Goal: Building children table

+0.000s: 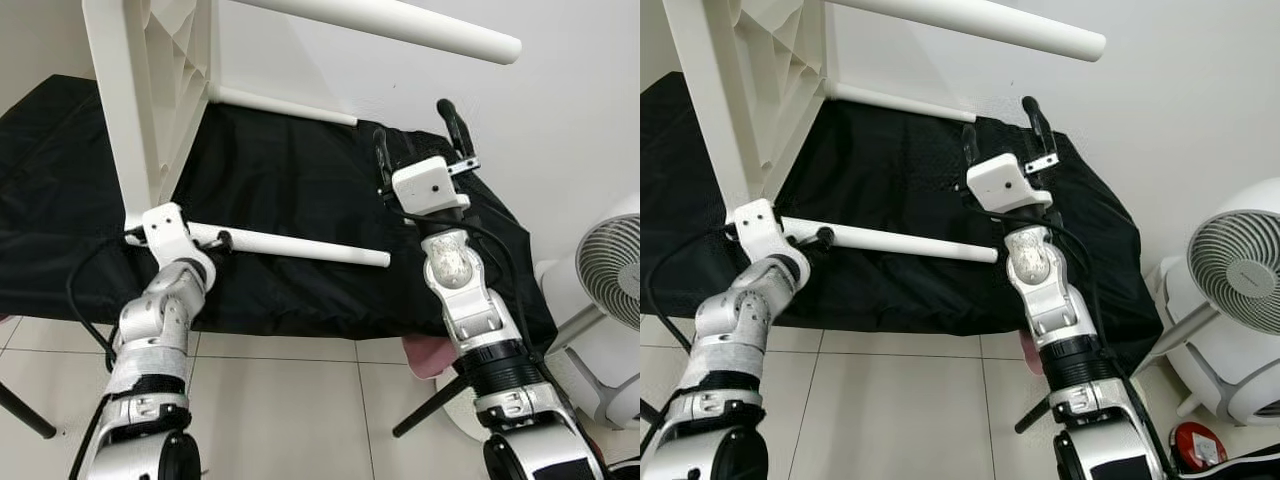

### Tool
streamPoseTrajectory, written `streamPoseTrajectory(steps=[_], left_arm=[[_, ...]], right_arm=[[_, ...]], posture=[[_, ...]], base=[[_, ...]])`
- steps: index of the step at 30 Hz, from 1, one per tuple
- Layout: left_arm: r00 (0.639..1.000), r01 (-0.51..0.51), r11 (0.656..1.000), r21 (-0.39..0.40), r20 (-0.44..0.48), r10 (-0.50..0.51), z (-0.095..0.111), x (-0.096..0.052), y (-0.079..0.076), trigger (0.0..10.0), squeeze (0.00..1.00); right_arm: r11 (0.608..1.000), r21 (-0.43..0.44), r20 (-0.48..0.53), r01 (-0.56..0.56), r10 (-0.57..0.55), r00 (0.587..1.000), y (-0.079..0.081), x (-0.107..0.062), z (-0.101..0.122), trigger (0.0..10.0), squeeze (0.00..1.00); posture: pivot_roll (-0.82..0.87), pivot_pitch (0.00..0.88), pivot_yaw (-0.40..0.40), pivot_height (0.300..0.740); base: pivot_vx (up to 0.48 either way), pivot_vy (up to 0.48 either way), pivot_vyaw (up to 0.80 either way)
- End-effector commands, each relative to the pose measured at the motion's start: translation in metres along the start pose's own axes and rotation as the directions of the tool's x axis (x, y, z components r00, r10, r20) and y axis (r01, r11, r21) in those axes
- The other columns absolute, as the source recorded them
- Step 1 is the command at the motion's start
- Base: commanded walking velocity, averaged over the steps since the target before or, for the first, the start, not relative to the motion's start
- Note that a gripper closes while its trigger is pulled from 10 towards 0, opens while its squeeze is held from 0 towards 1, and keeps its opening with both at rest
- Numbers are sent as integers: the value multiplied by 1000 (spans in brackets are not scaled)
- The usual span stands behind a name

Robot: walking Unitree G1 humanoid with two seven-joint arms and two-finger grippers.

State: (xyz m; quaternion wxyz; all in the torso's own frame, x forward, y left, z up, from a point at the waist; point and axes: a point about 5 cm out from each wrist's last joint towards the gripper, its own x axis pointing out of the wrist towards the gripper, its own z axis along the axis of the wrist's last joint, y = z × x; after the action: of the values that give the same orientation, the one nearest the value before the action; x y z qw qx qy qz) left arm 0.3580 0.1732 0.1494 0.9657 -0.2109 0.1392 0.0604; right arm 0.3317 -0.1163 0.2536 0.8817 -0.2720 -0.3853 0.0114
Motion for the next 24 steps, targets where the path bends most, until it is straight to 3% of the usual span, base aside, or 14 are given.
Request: streamPoseTrajectory(steps=[1, 10, 11, 19, 24], left_arm=[[1000, 12, 999, -41, -14, -13, 0, 4, -6, 10000, 0], [998, 36, 994, -103, -42, -40, -1, 13, -17, 10000, 0], [998, 40, 993, -113, -52, -46, -2, 15, -22, 10000, 0], [997, 43, 991, -123, -56, -50, -2, 18, -25, 10000, 0], [997, 47, 990, -134, -58, -55, -3, 20, -29, 10000, 0]], right_arm=[[999, -37, 15, 13, -13, 1000, -6, 0, 2, 10000, 0], [995, -96, 48, 33, -29, 998, -12, 0, 6, 10000, 0], [989, -140, 79, 39, -29, 996, -15, 0, 11, 10000, 0], [983, -177, 104, 46, -28, 994, -17, 2, 15, 10000, 0], [968, -246, 155, 53, -14, 988, -17, 11, 22, 10000, 0]], posture=[[36, 0, -113, 740], [23, 0, -104, 740], [20, 0, -101, 740], [15, 0, -97, 740], [15, 0, -97, 740]], base=[[0, 0, 0], [0, 0, 0], [0, 0, 0], [0, 0, 0], [0, 0, 0]])
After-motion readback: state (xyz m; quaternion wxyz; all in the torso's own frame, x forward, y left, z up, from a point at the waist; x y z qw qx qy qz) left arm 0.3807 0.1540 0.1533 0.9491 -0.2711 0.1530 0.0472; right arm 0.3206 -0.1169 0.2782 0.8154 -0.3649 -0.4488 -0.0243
